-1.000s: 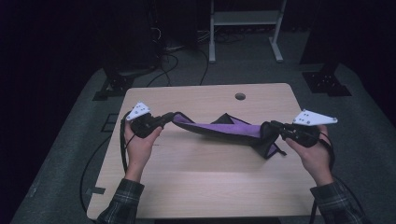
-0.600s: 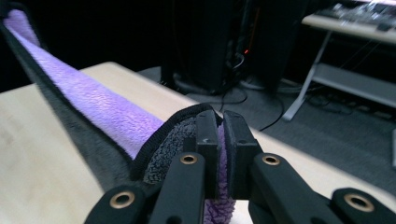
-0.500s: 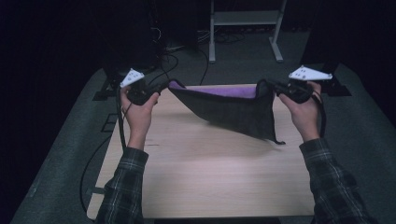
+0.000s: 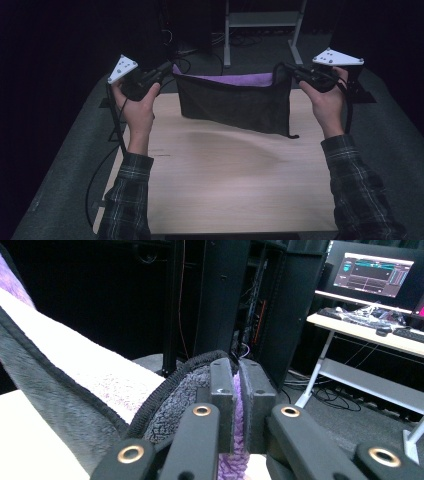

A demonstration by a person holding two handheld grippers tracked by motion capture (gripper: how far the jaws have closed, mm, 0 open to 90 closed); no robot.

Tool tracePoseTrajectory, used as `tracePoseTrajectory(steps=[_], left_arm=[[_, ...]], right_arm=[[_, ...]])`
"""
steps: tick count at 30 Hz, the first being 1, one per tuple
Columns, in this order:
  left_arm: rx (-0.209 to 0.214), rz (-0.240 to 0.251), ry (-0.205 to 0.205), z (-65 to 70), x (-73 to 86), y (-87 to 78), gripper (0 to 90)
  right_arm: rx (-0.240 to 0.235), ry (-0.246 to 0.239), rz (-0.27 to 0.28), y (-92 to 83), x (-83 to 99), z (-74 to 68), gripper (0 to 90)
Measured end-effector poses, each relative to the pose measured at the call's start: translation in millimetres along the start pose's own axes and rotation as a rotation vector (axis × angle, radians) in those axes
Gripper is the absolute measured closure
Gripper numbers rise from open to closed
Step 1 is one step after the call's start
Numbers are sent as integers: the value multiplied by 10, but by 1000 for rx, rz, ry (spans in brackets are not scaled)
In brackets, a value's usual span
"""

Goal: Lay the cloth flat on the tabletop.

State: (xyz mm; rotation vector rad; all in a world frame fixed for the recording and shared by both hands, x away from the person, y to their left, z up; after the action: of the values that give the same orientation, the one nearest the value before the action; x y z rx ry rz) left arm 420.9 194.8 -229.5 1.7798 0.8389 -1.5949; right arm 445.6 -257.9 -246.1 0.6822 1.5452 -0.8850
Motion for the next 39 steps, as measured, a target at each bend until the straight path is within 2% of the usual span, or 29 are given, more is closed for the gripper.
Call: tracePoseTrajectory(steps=[2, 8, 12, 15, 18, 22, 26, 39], left_arm=[[-3, -17, 10, 2, 9, 16, 895], [-19, -62, -26, -119, 167, 158, 895], [-30, -31, -17, -159, 142, 167, 896], [-26, -37, -5, -146, 162, 126, 895], [-14, -72, -30, -119, 303, 94, 895], [0, -132, -58, -62, 570, 62, 895], [22, -193, -78, 6, 770, 1, 895], [71, -279, -89, 283, 1145, -385, 893]], right_arm=[[-3, 3, -7, 21, 26, -12, 853], [-4, 28, -43, 208, 170, 19, 853], [-4, 58, -8, 288, 178, 76, 852], [-15, 57, 10, 283, 171, 100, 851], [-28, 54, -7, 274, 253, 115, 850], [-46, 64, -57, 300, 475, 130, 850], [-69, 64, -108, 287, 683, 92, 850], [-185, 48, -203, 49, 1123, -152, 850]])
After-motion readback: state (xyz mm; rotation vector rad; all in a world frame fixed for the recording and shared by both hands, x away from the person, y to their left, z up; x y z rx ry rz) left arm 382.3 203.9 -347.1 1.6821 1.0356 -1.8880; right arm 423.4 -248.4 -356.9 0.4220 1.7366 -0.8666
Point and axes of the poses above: each handheld gripper's, and its own axes: y roughly forward along the jaws, x roughly out of its underside, z roughly to its right, the point moved 1 cm from there along y, roughly forward along the jaws, and after that the axes turned 9 degrees about y, right-handed, at the moved point
